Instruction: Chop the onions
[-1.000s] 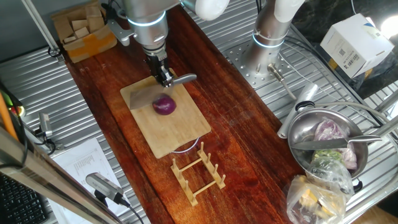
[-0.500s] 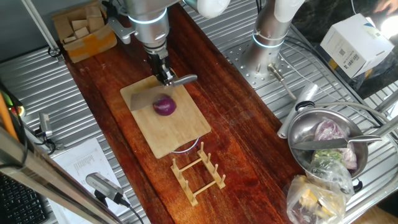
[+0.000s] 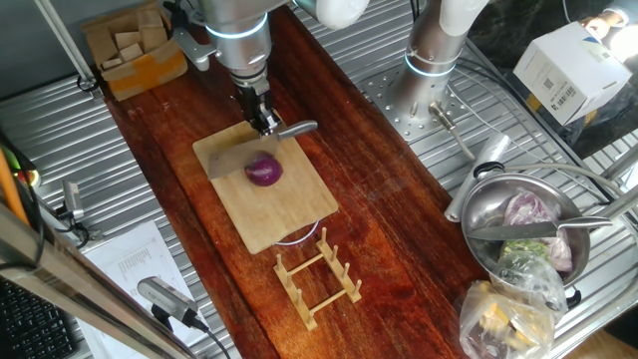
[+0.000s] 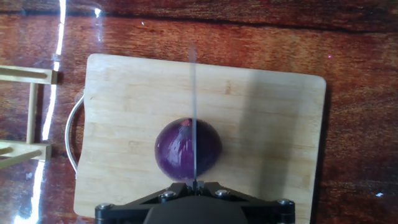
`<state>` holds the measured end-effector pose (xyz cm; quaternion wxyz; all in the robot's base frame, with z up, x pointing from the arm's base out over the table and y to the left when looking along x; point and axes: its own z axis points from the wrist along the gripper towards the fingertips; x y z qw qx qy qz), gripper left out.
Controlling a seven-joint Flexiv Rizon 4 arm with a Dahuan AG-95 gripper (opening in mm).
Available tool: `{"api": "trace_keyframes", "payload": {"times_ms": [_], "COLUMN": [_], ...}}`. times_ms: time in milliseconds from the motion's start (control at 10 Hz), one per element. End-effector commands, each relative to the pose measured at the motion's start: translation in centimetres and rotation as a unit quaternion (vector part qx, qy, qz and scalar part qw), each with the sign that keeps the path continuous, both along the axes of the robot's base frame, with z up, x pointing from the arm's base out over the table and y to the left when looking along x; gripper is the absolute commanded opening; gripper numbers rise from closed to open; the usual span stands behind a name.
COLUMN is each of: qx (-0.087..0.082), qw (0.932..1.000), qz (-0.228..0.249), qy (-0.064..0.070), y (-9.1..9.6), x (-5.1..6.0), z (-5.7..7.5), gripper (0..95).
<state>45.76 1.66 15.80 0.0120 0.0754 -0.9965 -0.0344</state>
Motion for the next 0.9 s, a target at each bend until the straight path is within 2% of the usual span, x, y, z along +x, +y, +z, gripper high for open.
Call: {"api": "trace_keyframes", "payload": {"times_ms": [100,600,900], "qx": [-0.001,0.000,-0.001], "qw": [1.0000,1.0000,1.0000], "qz": [0.004,0.004,-0.001], "qy": [-0.003,-0.008,-0.008], "y": [0.0,0.0,0.7], "x": [0.2,2.2,3.1], "z": [-0.1,-0.8,-1.8], "gripper": [0.0,0.0,0.0]}}
